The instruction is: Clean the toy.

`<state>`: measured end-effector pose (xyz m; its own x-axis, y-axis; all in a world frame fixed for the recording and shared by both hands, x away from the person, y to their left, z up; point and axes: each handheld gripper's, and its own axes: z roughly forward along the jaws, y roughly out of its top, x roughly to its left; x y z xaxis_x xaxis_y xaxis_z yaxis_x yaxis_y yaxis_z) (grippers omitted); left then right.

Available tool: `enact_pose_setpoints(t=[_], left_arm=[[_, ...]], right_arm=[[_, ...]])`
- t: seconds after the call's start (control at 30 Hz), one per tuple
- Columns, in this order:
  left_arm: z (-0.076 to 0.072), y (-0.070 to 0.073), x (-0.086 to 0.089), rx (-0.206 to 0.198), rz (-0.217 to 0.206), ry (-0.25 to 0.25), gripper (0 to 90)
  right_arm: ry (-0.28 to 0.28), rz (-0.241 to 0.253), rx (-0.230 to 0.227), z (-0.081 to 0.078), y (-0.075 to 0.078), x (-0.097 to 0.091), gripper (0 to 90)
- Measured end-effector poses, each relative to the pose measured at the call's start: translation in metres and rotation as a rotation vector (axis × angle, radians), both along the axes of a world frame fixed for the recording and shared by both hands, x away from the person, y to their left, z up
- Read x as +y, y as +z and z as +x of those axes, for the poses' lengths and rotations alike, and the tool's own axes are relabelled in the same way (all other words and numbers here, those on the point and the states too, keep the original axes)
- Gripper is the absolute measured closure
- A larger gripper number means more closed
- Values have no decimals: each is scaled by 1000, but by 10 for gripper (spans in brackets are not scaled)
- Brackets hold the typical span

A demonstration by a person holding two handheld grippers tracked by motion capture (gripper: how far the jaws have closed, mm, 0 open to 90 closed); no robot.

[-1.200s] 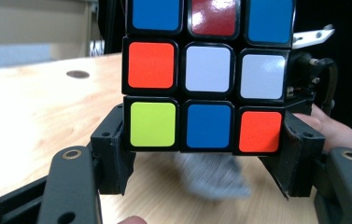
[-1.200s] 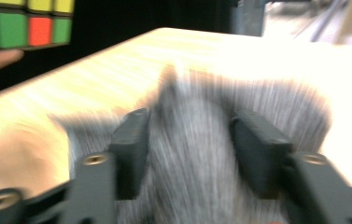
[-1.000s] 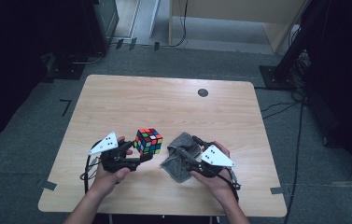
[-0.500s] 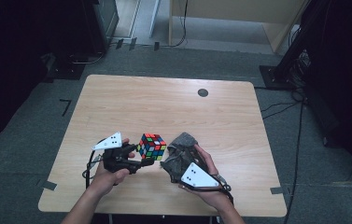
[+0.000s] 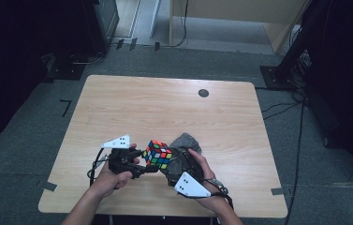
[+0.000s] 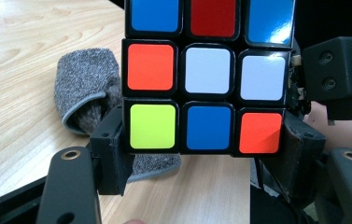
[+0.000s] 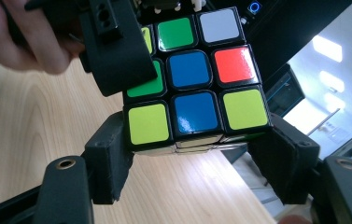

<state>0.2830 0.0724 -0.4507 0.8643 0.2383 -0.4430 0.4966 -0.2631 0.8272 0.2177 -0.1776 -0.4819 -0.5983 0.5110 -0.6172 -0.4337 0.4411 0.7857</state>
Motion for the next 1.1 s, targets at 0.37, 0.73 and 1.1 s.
enact_pose_setpoints(t=[0.37, 0.73, 1.1], left_arm=[[0, 5, 9, -21, -70, 21, 147], [-12, -5, 0, -336, 126, 241, 129], [-30, -20, -25, -633, 315, 306, 113]], right_arm=[[-13, 58, 136, 6, -2, -10, 339], [-78, 285, 440, 20, 5, -32, 345], [-68, 424, 686, 16, 14, -18, 346]])
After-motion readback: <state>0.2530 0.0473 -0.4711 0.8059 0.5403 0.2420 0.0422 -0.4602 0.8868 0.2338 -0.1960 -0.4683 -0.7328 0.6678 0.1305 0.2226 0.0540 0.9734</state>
